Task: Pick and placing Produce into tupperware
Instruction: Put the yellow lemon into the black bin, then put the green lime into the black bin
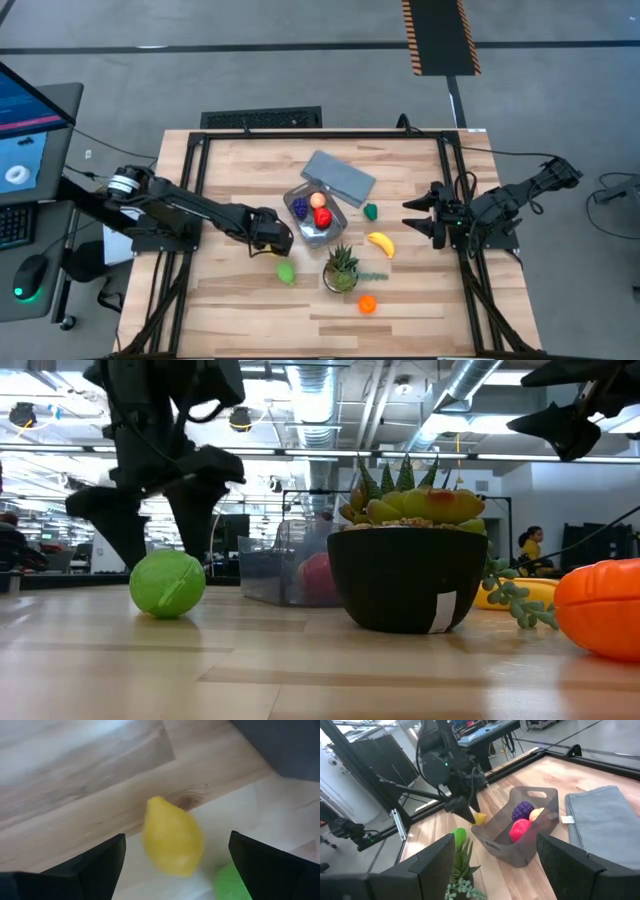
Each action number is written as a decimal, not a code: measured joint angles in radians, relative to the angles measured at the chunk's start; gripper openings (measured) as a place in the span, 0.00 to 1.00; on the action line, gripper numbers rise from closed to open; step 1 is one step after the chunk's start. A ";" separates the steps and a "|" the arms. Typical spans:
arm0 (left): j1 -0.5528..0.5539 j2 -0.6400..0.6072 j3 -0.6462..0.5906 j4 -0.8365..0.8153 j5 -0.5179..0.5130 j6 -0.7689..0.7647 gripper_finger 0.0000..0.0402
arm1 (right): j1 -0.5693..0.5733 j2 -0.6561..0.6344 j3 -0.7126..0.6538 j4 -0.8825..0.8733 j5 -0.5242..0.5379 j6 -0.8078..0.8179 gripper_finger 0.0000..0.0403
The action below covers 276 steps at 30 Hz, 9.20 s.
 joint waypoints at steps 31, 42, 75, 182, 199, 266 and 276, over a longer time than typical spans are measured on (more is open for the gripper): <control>0.033 0.033 0.001 0.105 -0.010 0.050 0.85 | -0.011 0.000 0.000 -0.002 0.001 -0.019 0.75; 0.079 0.040 0.001 0.114 0.039 0.119 0.85 | -0.015 0.000 0.000 -0.001 0.001 -0.014 0.75; 0.077 0.137 0.032 0.094 0.130 0.195 0.73 | -0.015 -0.008 0.000 0.005 0.003 0.001 0.75; 0.281 0.092 0.200 0.172 0.001 0.881 0.51 | -0.015 -0.004 0.000 0.051 0.057 0.081 0.75; 0.282 0.140 0.200 0.239 0.052 0.886 0.51 | -0.015 -0.003 0.000 0.028 0.064 0.080 0.75; 0.217 0.134 0.200 0.277 0.069 1.060 0.60 | -0.015 0.061 0.000 0.027 0.060 0.133 0.75; 0.216 0.068 0.201 0.140 0.149 1.061 0.60 | -0.015 0.061 0.000 0.022 0.057 0.133 0.75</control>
